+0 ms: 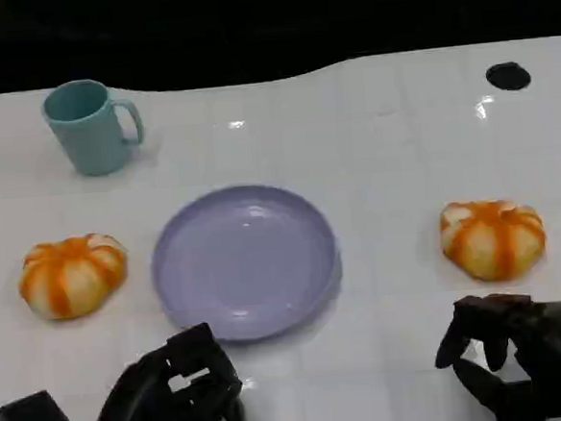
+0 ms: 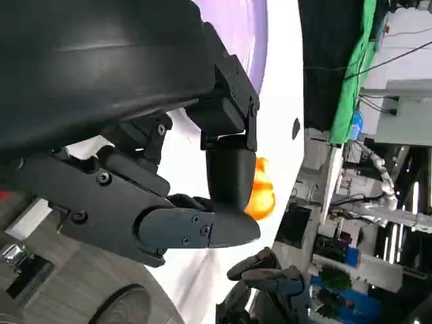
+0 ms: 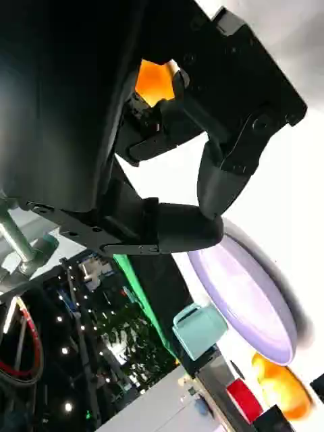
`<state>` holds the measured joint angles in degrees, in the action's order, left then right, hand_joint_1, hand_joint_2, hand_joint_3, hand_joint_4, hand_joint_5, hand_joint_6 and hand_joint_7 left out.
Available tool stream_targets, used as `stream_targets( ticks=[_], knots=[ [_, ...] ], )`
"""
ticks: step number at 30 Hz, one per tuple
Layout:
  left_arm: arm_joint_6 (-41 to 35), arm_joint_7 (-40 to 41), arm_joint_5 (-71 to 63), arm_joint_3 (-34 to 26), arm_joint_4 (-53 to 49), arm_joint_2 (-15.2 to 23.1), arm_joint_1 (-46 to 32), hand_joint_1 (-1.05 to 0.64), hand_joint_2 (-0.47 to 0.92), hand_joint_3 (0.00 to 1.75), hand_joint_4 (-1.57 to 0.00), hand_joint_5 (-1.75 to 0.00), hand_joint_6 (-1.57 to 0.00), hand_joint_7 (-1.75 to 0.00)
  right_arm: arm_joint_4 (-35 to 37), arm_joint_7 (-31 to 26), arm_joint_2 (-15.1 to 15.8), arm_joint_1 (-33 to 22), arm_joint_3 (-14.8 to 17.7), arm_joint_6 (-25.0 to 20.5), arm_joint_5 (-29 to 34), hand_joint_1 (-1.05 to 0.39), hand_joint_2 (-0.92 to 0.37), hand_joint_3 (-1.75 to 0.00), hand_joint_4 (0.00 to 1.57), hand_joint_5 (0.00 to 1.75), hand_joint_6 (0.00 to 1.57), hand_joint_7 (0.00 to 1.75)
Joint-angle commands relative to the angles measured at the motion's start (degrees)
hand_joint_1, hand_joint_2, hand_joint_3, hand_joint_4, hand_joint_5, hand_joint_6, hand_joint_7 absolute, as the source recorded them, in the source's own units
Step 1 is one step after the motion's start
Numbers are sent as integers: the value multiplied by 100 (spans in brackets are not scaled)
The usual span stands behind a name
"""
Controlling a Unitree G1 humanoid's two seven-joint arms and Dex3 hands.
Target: Grasp the bread from the table and place it into the plate.
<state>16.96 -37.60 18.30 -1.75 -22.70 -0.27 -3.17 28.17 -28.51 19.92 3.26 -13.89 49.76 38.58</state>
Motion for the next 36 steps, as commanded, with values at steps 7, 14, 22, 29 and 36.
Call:
stream_targets(
  ticks=[7,14,22,29,36],
  knots=[
    [-11,3,9,-31,4,86,-1,-60,82,40,-76,-175,-71,-146,20,-31,69,30,52,5,-22,-20,-39,-122,88,175,76,138],
    [38,13,-18,-30,4,90,-7,-60,82,41,-76,-175,-71,-146,42,-35,72,42,44,20,-22,-20,-40,-121,88,175,76,138],
    [91,-49,4,-45,-80,101,33,-60,83,41,-76,-175,-71,-147,80,-39,67,59,37,19,-19,-20,-40,-121,88,175,76,137],
    [47,-24,9,-45,-49,97,22,-60,83,40,-77,-175,-71,-146,72,-106,107,77,40,80,47,-19,-42,-113,85,167,80,119],
    [55,-23,8,-51,-72,97,27,-61,82,40,-77,-175,-72,-146,-152,-201,138,41,146,-60,136,-24,-55,-81,81,133,86,78]
  ],
)
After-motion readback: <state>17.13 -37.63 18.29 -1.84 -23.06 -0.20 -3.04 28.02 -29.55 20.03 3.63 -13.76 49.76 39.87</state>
